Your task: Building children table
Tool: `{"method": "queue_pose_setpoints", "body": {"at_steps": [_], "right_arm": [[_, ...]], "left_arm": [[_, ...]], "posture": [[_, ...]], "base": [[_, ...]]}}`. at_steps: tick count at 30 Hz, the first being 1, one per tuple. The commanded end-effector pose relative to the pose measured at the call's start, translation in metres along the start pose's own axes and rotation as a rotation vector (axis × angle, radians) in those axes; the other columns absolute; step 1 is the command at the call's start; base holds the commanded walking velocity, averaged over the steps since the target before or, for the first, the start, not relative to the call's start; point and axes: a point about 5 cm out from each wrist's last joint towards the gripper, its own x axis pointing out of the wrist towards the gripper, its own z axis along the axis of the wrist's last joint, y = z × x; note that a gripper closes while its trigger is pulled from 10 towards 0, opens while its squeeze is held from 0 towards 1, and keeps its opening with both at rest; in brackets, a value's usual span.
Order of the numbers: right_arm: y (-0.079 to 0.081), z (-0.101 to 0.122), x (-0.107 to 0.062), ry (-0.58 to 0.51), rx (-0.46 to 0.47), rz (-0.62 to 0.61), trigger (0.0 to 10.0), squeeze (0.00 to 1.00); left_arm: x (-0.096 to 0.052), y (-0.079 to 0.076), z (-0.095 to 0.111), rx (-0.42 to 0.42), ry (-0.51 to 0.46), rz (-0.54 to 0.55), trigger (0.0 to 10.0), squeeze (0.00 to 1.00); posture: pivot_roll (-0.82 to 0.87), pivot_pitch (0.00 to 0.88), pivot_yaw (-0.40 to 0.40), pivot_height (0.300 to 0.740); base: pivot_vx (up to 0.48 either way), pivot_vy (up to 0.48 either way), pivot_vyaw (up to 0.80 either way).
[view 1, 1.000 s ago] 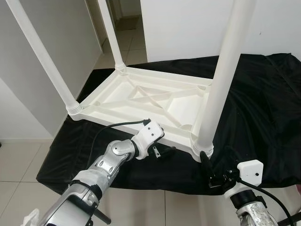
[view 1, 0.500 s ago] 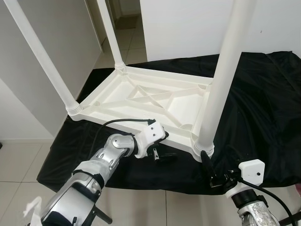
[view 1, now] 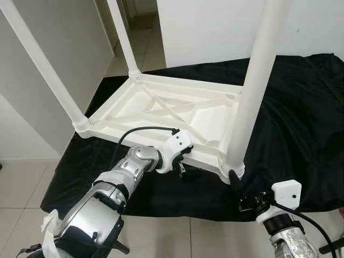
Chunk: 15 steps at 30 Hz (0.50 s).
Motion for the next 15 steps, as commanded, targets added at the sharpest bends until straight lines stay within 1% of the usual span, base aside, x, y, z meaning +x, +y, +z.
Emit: {"method": "queue_pose_setpoints", "body": {"at_steps": [1, 2, 4, 7, 15], "right_arm": [[0.004, -0.003, 0.002, 0.01, 0.0, 0.011, 10.0, 0.0], [0.004, -0.003, 0.002, 0.01, 0.0, 0.011, 10.0, 0.0], [0.002, -0.002, 0.004, 0.007, -0.004, 0.011, 10.0, 0.0], [0.002, -0.002, 0.005, 0.006, -0.004, 0.008, 10.0, 0.0], [0.003, -0.003, 0.006, 0.006, -0.003, 0.01, 10.0, 0.0]], "left_arm": [[-0.01, 0.015, -0.012, 0.017, 0.082, 0.203, 10.0, 0.0], [-0.01, 0.015, -0.012, 0.017, 0.082, 0.203, 10.0, 0.0], [-0.018, 0.022, -0.018, 0.012, 0.143, 0.25, 10.0, 0.0], [-0.026, 0.027, -0.024, 0.008, 0.183, 0.261, 10.0, 0.0], [-0.035, 0.029, -0.028, -0.002, 0.201, 0.23, 10.0, 0.0]], "posture": [[-0.2, 0.061, 0.171, 0.74], [-0.2, 0.061, 0.171, 0.74], [-0.2, 0.065, 0.172, 0.74], [-0.2, 0.068, 0.173, 0.74], [-0.19, 0.07, 0.174, 0.74]], "base": [[0.0, 0.0, 0.0], [0.0, 0.0, 0.0], [0.0, 0.0, 0.0], [0.0, 0.0, 0.0], [0.0, 0.0, 0.0]]}}
